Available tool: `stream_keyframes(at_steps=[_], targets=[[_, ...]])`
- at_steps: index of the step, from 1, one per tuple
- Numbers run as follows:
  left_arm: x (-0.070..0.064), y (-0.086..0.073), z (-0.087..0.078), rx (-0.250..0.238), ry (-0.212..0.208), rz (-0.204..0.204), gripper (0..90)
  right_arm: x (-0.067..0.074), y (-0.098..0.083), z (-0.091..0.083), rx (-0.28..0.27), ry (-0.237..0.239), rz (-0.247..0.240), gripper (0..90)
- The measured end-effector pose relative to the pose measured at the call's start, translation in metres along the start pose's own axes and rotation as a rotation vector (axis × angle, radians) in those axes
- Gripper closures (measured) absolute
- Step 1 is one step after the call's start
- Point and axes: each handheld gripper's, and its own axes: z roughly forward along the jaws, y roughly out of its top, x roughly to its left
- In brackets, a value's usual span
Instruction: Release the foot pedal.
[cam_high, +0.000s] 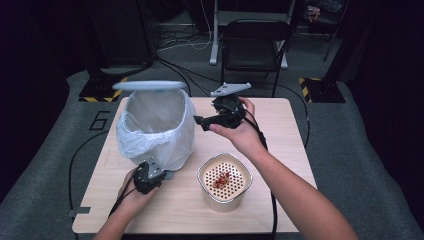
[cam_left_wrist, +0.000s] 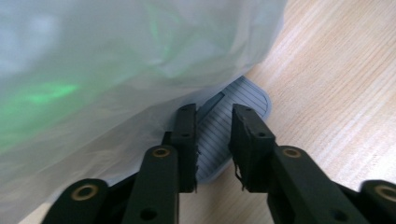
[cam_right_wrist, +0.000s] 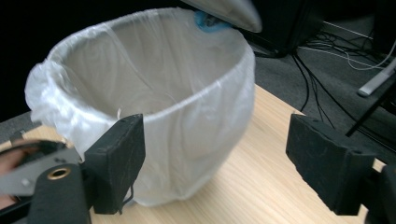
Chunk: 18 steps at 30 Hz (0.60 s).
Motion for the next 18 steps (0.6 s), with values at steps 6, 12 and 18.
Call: stream_keyframes(at_steps=[6,12,18], targets=[[-0.008,0.003,-0.005,-0.029,-0.082,-0.004,56.6,-0.012,-0.019,-0.021,-0.008,-0.047,-0.010,21.9],[-0.017,0.010,-0.010,-0.028,-0.147,-0.014,53.2,-0.023,-0.047,-0.045,-0.010,-0.086,0.005,24.3],[-0.017,0.013,-0.015,-0.016,-0.210,-0.033,50.6,-0.036,-0.078,-0.062,0.013,-0.128,0.008,25.0]])
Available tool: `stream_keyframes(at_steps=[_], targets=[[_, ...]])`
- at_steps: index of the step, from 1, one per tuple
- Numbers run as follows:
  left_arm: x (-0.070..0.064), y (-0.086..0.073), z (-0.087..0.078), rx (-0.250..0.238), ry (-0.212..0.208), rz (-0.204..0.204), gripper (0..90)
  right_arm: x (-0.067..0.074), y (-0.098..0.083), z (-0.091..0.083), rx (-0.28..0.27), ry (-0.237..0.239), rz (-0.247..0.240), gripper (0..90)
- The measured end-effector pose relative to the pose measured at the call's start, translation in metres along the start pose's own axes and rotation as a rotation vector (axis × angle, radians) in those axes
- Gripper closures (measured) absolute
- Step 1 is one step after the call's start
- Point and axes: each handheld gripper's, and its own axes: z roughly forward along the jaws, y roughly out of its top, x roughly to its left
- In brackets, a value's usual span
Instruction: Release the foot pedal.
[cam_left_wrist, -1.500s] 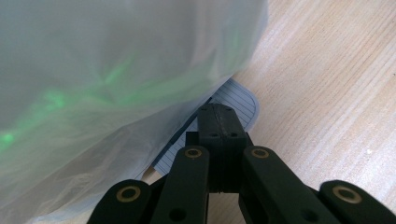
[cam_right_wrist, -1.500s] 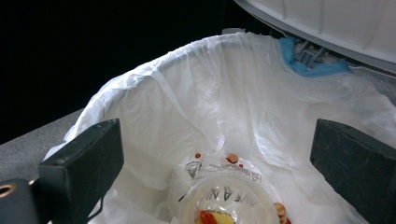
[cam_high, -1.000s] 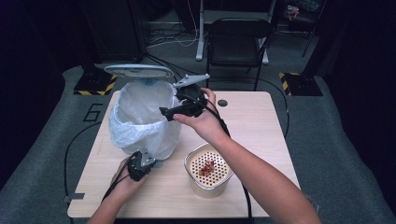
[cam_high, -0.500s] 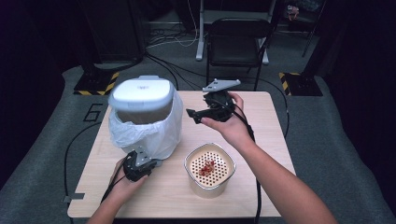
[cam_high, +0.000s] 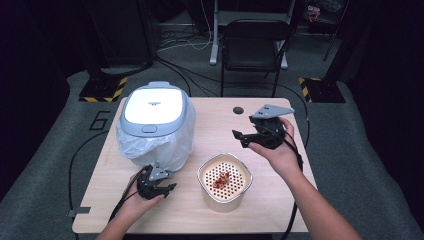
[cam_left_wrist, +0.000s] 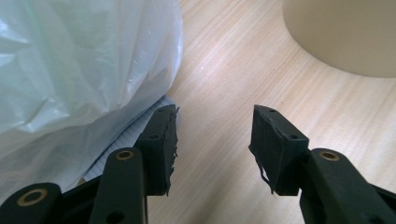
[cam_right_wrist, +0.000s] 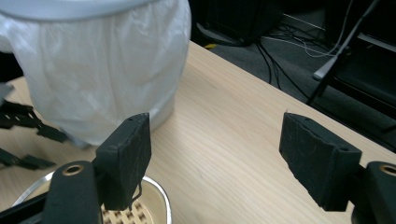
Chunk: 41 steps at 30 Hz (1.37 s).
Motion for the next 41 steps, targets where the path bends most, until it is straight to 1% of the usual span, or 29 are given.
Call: stream_keyframes(at_steps=[4,5,6,7,8,9,10,11,12,14,16,18,19,20,22,25,27,28,29,30,32,33,35,36,37,38,39,40,41], targets=[[0.004,-0.001,-0.007,0.017,-0.031,-0.025,48.4,-0.006,-0.019,-0.008,0.005,-0.027,0.002,25.4],[0.005,-0.002,-0.008,0.011,-0.023,-0.017,48.0,-0.006,-0.024,-0.009,0.010,-0.031,0.009,25.3],[0.004,-0.003,-0.010,0.017,-0.029,-0.028,47.7,-0.008,-0.028,-0.010,0.008,-0.038,-0.004,25.4],[0.005,-0.005,-0.013,0.013,-0.026,-0.025,47.2,-0.008,-0.032,-0.011,0.012,-0.037,-0.004,25.4],[0.005,-0.008,-0.015,0.006,-0.031,-0.048,46.4,-0.008,-0.038,-0.012,0.019,-0.043,0.003,25.5],[0.006,-0.010,-0.018,0.003,-0.028,-0.056,45.8,-0.009,-0.043,-0.012,0.020,-0.041,0.010,25.7],[0.005,-0.012,-0.019,-0.006,-0.032,-0.082,45.2,-0.009,-0.047,-0.013,0.020,-0.042,0.018,25.7],[0.008,-0.015,-0.022,-0.007,-0.022,-0.074,44.6,-0.009,-0.051,-0.013,0.017,-0.045,0.028,25.7],[0.008,-0.018,-0.023,-0.011,-0.031,-0.097,44.2,-0.009,-0.057,-0.013,0.018,-0.051,0.036,25.7],[0.012,-0.023,-0.026,-0.001,-0.015,-0.088,43.8,-0.010,-0.065,-0.012,0.030,-0.062,0.043,25.7],[0.015,-0.029,-0.028,-0.001,-0.006,-0.105,43.2,-0.012,-0.075,-0.011,0.042,-0.079,0.049,25.8],[0.019,-0.035,-0.030,0.004,0.010,-0.112,43.0,-0.016,-0.085,-0.012,0.053,-0.106,0.053,25.9],[0.021,-0.039,-0.031,0.004,0.020,-0.125,42.7,-0.017,-0.090,-0.012,0.056,-0.113,0.064,25.9],[0.023,-0.042,-0.031,-0.011,0.022,-0.150,42.5,-0.020,-0.095,-0.013,0.062,-0.121,0.066,25.9],[0.029,-0.047,-0.033,-0.013,0.036,-0.155,42.2,-0.022,-0.104,-0.014,0.069,-0.141,0.080,26.0],[0.035,-0.054,-0.034,-0.029,0.054,-0.188,42.0,-0.027,-0.118,-0.012,0.089,-0.171,0.088,26.0],[0.039,-0.058,-0.034,-0.036,0.060,-0.195,41.7,-0.028,-0.127,-0.010,0.098,-0.189,0.087,26.0],[0.040,-0.060,-0.033,-0.040,0.063,-0.204,41.2,-0.028,-0.132,-0.009,0.102,-0.193,0.091,26.0],[0.043,-0.062,-0.034,-0.023,0.059,-0.208,41.0,-0.028,-0.135,-0.008,0.104,-0.196,0.089,26.0],[0.044,-0.063,-0.033,-0.024,0.060,-0.217,40.9,-0.027,-0.142,-0.007,0.107,-0.198,0.099,26.0],[0.048,-0.068,-0.029,-0.032,0.071,-0.235,40.0,-0.027,-0.151,-0.003,0.104,-0.198,0.113,26.0],[0.050,-0.071,-0.028,-0.028,0.079,-0.244,39.7,-0.026,-0.158,0.000,0.107,-0.200,0.131,26.0],[0.053,-0.075,-0.026,-0.016,0.092,-0.258,38.9,-0.026,-0.170,0.005,0.099,-0.203,0.136,26.0],[0.054,-0.077,-0.026,-0.018,0.096,-0.261,38.2,-0.026,-0.175,0.007,0.098,-0.214,0.136,26.0],[0.055,-0.078,-0.024,-0.025,0.108,-0.256,37.6,-0.026,-0.180,0.009,0.104,-0.223,0.128,25.8],[0.057,-0.079,-0.024,-0.014,0.110,-0.252,37.0,-0.027,-0.185,0.012,0.111,-0.227,0.120,25.2],[0.059,-0.080,-0.023,-0.017,0.112,-0.259,36.5,-0.028,-0.190,0.015,0.112,-0.233,0.121,24.4],[0.060,-0.082,-0.022,-0.015,0.119,-0.265,35.6,-0.028,-0.195,0.018,0.116,-0.233,0.142,24.2],[0.063,-0.083,-0.021,-0.017,0.130,-0.263,35.1,-0.029,-0.200,0.021,0.124,-0.227,0.151,24.2]])
